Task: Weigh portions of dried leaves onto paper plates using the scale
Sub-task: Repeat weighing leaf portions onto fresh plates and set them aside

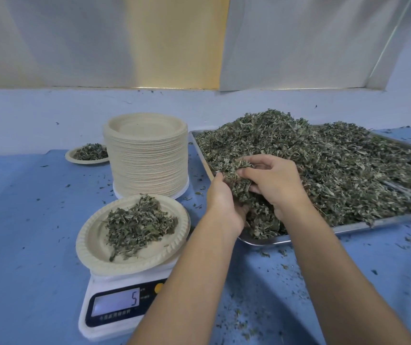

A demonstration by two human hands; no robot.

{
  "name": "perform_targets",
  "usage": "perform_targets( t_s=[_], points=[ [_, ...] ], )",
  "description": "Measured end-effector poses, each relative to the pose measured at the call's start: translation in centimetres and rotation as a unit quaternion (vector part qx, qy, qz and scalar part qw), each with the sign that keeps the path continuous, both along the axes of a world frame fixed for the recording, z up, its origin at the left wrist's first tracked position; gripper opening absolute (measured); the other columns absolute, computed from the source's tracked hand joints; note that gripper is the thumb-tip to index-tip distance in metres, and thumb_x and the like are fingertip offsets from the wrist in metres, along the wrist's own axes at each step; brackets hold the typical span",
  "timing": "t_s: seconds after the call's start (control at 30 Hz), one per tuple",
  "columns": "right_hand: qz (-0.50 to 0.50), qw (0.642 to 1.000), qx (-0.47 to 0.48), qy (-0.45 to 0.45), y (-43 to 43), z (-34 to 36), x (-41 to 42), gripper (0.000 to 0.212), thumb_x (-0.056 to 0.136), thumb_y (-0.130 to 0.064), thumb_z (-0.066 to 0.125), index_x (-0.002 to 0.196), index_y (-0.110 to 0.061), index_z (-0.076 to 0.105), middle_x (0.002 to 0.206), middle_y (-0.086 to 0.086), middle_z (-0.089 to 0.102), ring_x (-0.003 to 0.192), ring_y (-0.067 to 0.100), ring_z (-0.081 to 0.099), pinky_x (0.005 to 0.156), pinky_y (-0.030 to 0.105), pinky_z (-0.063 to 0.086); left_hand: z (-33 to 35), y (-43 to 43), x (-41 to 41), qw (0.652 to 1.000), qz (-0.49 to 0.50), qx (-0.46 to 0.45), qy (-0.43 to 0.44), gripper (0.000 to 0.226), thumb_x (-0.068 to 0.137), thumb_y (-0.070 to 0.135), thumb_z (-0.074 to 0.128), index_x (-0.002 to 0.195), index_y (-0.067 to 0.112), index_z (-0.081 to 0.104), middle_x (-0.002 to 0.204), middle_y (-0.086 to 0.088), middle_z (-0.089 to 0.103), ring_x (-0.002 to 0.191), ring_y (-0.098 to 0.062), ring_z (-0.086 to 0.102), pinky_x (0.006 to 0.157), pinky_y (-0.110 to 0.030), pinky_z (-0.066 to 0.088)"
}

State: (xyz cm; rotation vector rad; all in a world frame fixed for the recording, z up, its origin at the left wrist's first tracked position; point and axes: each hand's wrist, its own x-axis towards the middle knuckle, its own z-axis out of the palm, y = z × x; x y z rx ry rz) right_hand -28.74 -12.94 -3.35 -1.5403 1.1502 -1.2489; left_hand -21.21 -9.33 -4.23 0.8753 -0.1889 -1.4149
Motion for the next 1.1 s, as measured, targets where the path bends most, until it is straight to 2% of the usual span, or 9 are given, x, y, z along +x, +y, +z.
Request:
perform_targets(
  t_s=[0.17, 0.3, 0.53, 0.63, 0.77, 0.87, 0.97, 1.03, 1.1],
  points=[
    [0.021, 1.0, 0.004, -0.003, 0.4, -0.1, 0.5, 0.026, 0.075, -0.009, 0.077, 0.076, -0.034, 0.068, 0.082, -0.001, 0.062, 0.078, 0.015, 0.06, 0.07, 0.034, 0.057, 0.4, 0.4, 1.0, 0.999, -0.003, -0.015, 0.031, 0.041, 0.102, 0.039, 0.03, 0.097, 0.01, 0.058, 0.093, -0.011, 0.064, 0.078, -0.023, 0.062, 0.065, -0.035, 0.051],
    [0.033, 0.999, 0.004, -0.016, 0.7, 0.0, 0.8, 0.026, 0.075, -0.009, 0.076, 0.08, -0.034, 0.069, 0.087, -0.003, 0.061, 0.08, 0.01, 0.06, 0.062, 0.021, 0.051, 0.9, 0.6, 1.7, 0.998, -0.012, -0.034, 0.048, 0.046, 0.103, 0.039, 0.027, 0.108, 0.005, 0.057, 0.11, -0.018, 0.064, 0.085, -0.028, 0.062, 0.072, -0.039, 0.05],
    [0.047, 0.998, 0.007, -0.042, 1.2, 0.3, 1.8, 0.026, 0.076, -0.006, 0.076, 0.084, -0.03, 0.069, 0.085, -0.001, 0.06, 0.08, 0.01, 0.057, 0.059, 0.022, 0.045, 1.9, 1.0, 2.7, 0.997, -0.029, -0.053, 0.05, 0.044, 0.103, 0.038, 0.028, 0.094, 0.004, 0.056, 0.126, -0.021, 0.058, 0.083, -0.029, 0.06, 0.077, -0.04, 0.048],
    [0.047, 0.998, 0.005, -0.041, 1.4, 0.4, 1.9, 0.024, 0.076, -0.006, 0.075, 0.089, -0.026, 0.071, 0.088, 0.003, 0.062, 0.079, 0.011, 0.058, 0.058, 0.021, 0.045, 2.1, 0.9, 2.9, 0.997, -0.026, -0.052, 0.041, 0.04, 0.102, 0.035, 0.031, 0.112, 0.006, 0.056, 0.126, -0.019, 0.058, 0.087, -0.028, 0.062, 0.07, -0.04, 0.049],
    [0.057, 0.998, -0.022, 0.006, 1.5, 0.3, 1.7, 0.024, 0.077, -0.005, 0.074, 0.087, -0.026, 0.073, 0.083, 0.0, 0.07, 0.081, 0.017, 0.064, 0.075, 0.032, 0.051, 1.8, 0.8, 2.8, 0.999, -0.034, -0.029, 0.023, 0.039, 0.101, 0.037, 0.038, 0.116, 0.007, 0.057, 0.11, -0.017, 0.065, 0.075, -0.026, 0.063, 0.06, -0.033, 0.053],
    [0.061, 0.994, -0.047, 0.073, 1.3, 0.3, 1.3, 0.022, 0.079, -0.009, 0.071, 0.084, -0.031, 0.072, 0.078, -0.007, 0.069, 0.076, 0.014, 0.065, 0.081, 0.035, 0.053, 1.6, 0.6, 2.4, 0.999, -0.043, -0.009, 0.024, 0.038, 0.099, 0.039, 0.042, 0.099, 0.006, 0.062, 0.084, -0.013, 0.066, 0.065, -0.023, 0.064, 0.048, -0.027, 0.054],
    [0.071, 0.992, -0.028, 0.103, 1.3, 0.5, 0.6, 0.006, 0.081, -0.028, 0.07, 0.08, -0.028, 0.075, 0.082, -0.002, 0.073, 0.081, 0.018, 0.068, 0.084, 0.04, 0.054, 1.3, 0.4, 2.0, 0.999, -0.048, 0.011, 0.012, 0.04, 0.097, 0.042, 0.046, 0.083, 0.008, 0.06, 0.063, -0.01, 0.066, 0.05, -0.021, 0.064, 0.041, -0.024, 0.052],
    [0.055, 0.992, -0.011, 0.11, 1.3, 0.6, 0.1, 0.019, 0.082, -0.044, 0.063, 0.08, -0.031, 0.076, 0.086, 0.002, 0.074, 0.08, 0.02, 0.069, 0.083, 0.041, 0.056, 1.1, 0.2, 1.7, 0.998, -0.056, 0.011, 0.004, 0.039, 0.097, 0.042, 0.045, 0.085, 0.008, 0.059, 0.058, -0.01, 0.067, 0.046, -0.021, 0.063, 0.043, -0.025, 0.052],
    [0.038, 0.995, -0.005, 0.094, 1.1, 0.7, -0.3, 0.024, 0.086, -0.047, 0.055, 0.082, -0.036, 0.076, 0.084, -0.008, 0.072, 0.077, 0.011, 0.067, 0.081, 0.039, 0.056, 0.8, -0.1, 1.5, 0.998, -0.065, 0.006, -0.007, 0.036, 0.098, 0.038, 0.042, 0.085, 0.009, 0.059, 0.057, -0.008, 0.066, 0.051, -0.021, 0.062, 0.05, -0.026, 0.051]
  ],
)
